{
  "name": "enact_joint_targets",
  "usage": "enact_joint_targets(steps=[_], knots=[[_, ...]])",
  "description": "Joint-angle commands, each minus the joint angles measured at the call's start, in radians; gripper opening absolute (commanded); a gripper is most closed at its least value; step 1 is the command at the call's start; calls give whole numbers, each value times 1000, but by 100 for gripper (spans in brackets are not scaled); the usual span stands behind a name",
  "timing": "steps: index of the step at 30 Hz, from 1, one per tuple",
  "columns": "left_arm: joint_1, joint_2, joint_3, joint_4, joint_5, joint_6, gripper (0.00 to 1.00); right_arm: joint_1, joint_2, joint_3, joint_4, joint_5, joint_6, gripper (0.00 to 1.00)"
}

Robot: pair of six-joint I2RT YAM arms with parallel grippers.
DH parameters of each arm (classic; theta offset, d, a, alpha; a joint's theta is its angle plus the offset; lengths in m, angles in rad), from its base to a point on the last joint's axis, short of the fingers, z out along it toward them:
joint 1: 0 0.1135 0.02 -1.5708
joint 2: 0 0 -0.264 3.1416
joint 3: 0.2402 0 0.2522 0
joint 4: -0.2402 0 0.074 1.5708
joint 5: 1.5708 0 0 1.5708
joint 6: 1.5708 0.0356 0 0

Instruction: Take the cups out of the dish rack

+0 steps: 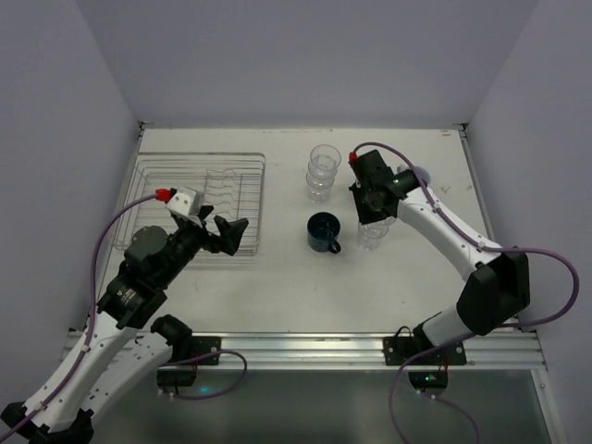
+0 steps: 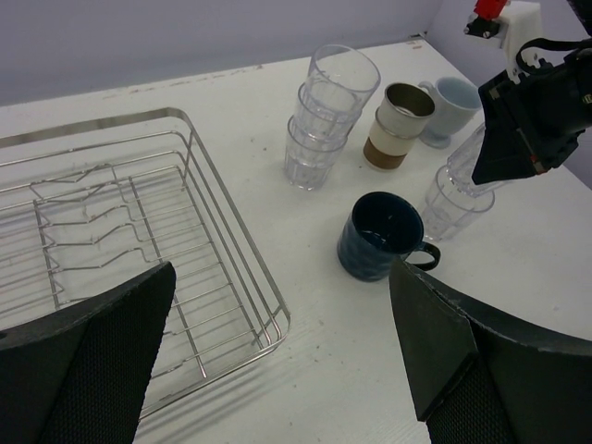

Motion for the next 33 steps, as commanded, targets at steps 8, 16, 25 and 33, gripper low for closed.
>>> enact_joint_targets(steps=[8, 16, 25, 33], knots=[[-1, 4, 1, -6, 3, 30, 100, -4, 67, 65, -33, -8, -37, 1], [4, 9, 1, -6, 3, 28, 100, -6, 87, 74, -36, -3, -40, 11], [8, 21, -1, -7, -5, 28, 100, -7, 83, 98, -21, -8, -49, 46], [31, 38, -1, 3, -8, 24, 100, -6, -75, 89, 47, -11, -28, 61]])
